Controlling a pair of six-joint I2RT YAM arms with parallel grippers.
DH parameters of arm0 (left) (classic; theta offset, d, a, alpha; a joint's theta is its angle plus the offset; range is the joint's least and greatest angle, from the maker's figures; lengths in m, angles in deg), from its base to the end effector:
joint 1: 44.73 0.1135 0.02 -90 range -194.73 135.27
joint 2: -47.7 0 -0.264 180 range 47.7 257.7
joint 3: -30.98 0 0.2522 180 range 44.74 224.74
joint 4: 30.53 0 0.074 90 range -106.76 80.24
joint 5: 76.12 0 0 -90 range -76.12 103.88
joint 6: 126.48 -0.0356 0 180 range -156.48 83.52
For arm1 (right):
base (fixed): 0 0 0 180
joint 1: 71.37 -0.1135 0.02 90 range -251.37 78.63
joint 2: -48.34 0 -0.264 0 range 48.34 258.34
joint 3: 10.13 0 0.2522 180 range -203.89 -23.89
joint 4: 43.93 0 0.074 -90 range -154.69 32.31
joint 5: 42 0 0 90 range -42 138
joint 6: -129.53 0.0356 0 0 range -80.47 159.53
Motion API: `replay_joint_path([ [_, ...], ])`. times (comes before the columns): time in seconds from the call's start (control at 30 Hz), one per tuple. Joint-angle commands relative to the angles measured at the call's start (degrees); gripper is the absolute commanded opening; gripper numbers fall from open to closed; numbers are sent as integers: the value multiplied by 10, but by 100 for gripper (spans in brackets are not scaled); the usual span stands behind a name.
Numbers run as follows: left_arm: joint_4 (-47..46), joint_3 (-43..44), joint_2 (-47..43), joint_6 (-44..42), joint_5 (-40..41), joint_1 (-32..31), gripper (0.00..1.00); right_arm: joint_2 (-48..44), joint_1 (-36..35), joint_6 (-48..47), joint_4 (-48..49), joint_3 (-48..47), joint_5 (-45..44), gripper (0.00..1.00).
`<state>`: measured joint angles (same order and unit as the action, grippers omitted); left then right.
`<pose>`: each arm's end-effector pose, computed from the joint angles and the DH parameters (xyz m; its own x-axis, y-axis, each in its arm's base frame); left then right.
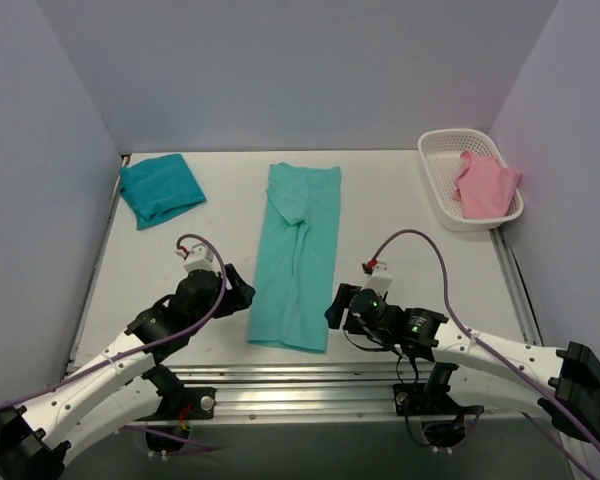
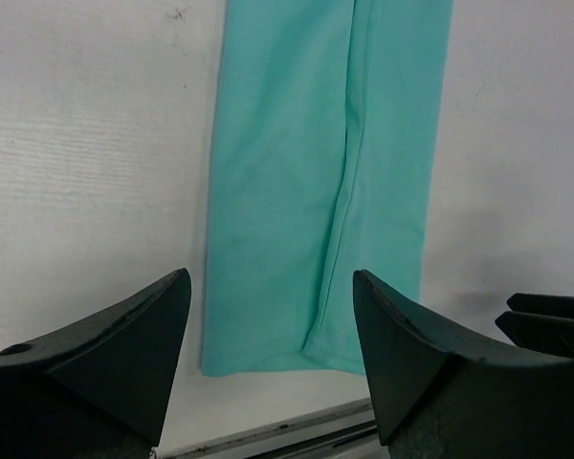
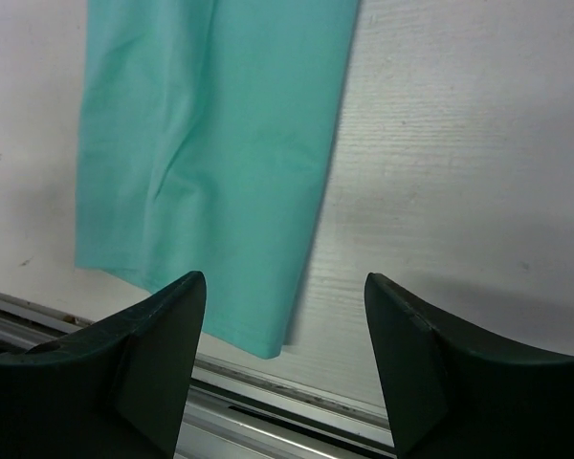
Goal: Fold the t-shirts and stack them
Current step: Fold the tshirt
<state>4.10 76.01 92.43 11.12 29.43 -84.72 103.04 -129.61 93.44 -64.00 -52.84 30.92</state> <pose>0.1395 -0.1046 0.2395 -0.6233 -0.4057 -0.6685 -0.0160 0.8613 -0.5079 0.1172 0.1694 0.2192 -0.7155 0.3118 -0.6252 -0.1758 0.7858 0.5930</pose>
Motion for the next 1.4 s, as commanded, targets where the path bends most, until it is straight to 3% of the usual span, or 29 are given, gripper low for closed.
replay_joint_path([
  [0.0,49,-6,-2,51,46,-39,77,19,-6,44,57,27,37,63],
  [0.13,46,-29,27,58,39,-68,77,88,-27,64,127,53,51,61],
  [0.33,5,-74,55,82,22,-89,77,159,-63,91,155,56,35,61],
  [0.67,-15,-95,69,133,45,-142,76,180,-86,121,152,50,15,58],
  [0.9,-53,-93,121,158,47,-177,72,161,-88,131,129,58,6,24],
  [1.13,-37,-80,171,217,101,-237,68,141,-88,139,110,67,-5,19],
  [1.37,2,-95,158,284,148,-271,54,125,-88,145,103,78,-7,7],
])
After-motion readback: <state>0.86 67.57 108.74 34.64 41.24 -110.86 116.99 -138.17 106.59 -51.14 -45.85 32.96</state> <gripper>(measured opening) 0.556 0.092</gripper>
